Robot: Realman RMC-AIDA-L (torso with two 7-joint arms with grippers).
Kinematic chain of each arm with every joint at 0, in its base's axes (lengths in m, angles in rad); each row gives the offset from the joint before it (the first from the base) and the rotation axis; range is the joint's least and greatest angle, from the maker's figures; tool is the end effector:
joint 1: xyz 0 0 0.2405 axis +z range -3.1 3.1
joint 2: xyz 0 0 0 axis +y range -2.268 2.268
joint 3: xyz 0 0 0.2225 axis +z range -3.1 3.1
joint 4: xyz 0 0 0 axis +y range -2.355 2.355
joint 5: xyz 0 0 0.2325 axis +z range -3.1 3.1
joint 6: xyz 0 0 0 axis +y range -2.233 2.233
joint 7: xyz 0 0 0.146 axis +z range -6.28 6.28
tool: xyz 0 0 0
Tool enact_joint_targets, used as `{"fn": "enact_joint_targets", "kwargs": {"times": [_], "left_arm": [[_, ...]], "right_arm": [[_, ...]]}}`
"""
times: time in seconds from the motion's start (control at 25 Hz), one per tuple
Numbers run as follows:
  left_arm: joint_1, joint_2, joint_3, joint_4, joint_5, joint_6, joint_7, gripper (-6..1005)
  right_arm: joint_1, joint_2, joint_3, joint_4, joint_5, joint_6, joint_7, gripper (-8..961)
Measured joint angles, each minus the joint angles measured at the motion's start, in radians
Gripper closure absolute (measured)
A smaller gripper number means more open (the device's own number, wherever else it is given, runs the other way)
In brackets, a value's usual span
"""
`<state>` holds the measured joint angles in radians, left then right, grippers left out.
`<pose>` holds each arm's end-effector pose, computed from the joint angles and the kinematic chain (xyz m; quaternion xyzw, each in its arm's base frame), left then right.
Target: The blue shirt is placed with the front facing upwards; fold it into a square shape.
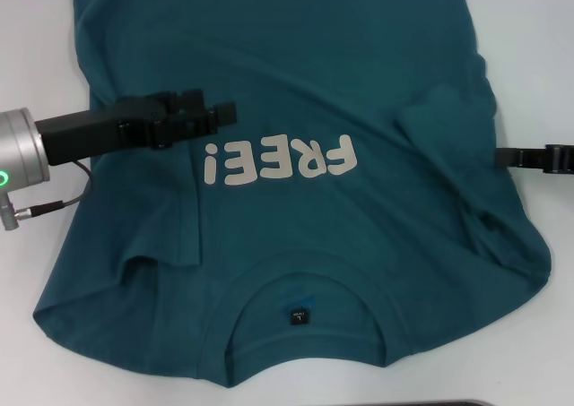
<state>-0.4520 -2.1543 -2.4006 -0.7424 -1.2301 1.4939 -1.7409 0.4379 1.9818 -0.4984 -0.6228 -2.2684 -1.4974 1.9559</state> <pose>-0.2456 0.3285 0.0029 -0.8678 -0.3858 -0.2920 0.1133 0.3407 0.3026 0.0550 -0.7982 0.5561 0.1756 0.1512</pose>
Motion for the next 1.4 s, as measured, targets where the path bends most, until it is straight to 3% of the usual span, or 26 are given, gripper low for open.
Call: {"fn": "enact_joint_targets", "kwargs": {"times": [0.48,0.8,1.08,1.4], "left_arm": [[0.001,-0.004,0.000,0.000,-0.006,0.001,-0.007,185],[-0.006,-0.005,0.000,0.007,-0.007,0.003,-0.007,185],[-0.005,-0.005,0.000,0.009,-0.008,0.003,-0.003,185],[-0.002,-0.005,-0.004,0.009,-0.008,0.001,-0.002,185]], "right_arm": [[-0.067,-0.016,0.099,-0.052,0.007,-0.081,-0.017,955],[-0.045,-0.023,0.117,-0.052,0.007,-0.118,-0.029,954],[0.005,-0.008,0.097,-0.052,0.004,-0.150,-0.046,955],[0.042,0.011,-0.018,-0.047,0.002,-0.159,-0.049,955]]}}
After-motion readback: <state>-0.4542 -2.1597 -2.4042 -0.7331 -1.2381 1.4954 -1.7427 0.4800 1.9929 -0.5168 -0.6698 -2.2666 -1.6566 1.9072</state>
